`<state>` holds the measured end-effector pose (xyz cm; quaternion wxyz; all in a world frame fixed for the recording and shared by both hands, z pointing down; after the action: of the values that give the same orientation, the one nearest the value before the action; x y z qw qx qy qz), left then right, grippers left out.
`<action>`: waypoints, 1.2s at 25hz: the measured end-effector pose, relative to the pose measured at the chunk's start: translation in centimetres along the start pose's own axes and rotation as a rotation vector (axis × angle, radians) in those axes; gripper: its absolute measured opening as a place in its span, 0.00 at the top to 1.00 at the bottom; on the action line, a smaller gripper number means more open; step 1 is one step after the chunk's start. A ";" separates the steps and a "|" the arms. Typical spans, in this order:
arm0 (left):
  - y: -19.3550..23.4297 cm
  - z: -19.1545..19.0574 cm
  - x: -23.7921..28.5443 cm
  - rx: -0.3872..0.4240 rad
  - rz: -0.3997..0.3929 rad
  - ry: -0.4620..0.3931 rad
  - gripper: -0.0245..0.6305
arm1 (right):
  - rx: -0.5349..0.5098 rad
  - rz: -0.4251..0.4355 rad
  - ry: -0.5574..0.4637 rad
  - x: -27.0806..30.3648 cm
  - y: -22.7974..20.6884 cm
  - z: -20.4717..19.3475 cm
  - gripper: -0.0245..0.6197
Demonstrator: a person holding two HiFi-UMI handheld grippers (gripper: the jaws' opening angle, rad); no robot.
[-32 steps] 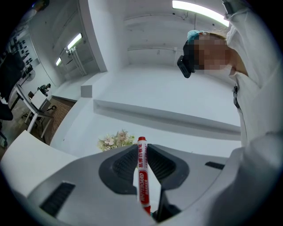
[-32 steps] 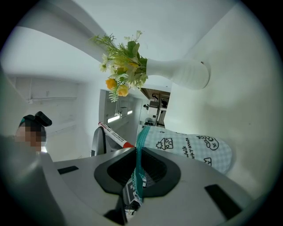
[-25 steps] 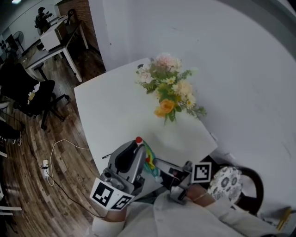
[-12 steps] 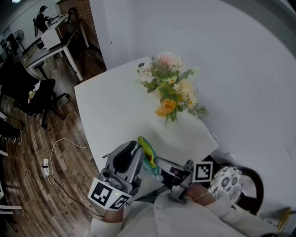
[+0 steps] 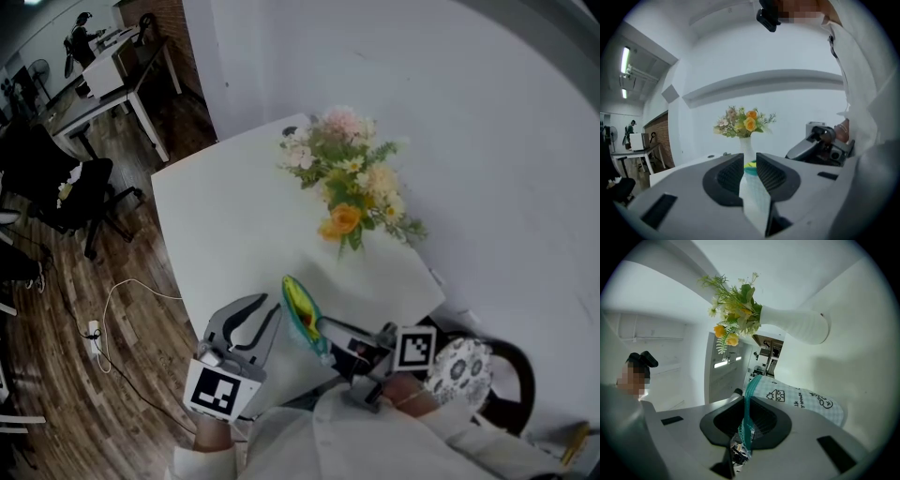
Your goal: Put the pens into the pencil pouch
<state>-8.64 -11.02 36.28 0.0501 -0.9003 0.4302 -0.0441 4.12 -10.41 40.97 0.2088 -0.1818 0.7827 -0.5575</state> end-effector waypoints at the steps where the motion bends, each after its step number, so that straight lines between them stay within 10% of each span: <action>1: 0.3 -0.6 -0.1 0.022 -0.002 0.039 0.86 | 0.003 0.002 0.002 0.1 0.0 0.0 0.90; 13: 2.0 -8.5 -1.0 0.291 -0.083 0.441 0.86 | 0.019 -0.013 -0.013 0.2 -0.5 0.2 0.90; 30: 3.7 -16.6 -1.0 0.219 -0.128 0.743 0.86 | 0.043 -0.002 -0.004 0.0 -0.7 -0.2 0.90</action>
<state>-14.10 -13.41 52.22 -0.0163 -0.8373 0.3548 -0.4157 4.04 -10.47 41.71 0.2137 -0.1794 0.7699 -0.5740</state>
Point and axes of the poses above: the fingertips, and each gripper's own axes: x forward along the fingers, y to its left, z out of its top, the point moved 4 cm from there along -x, backward along the fingers, and after that the axes turned 10 degrees about -y, right-handed, at the moved point
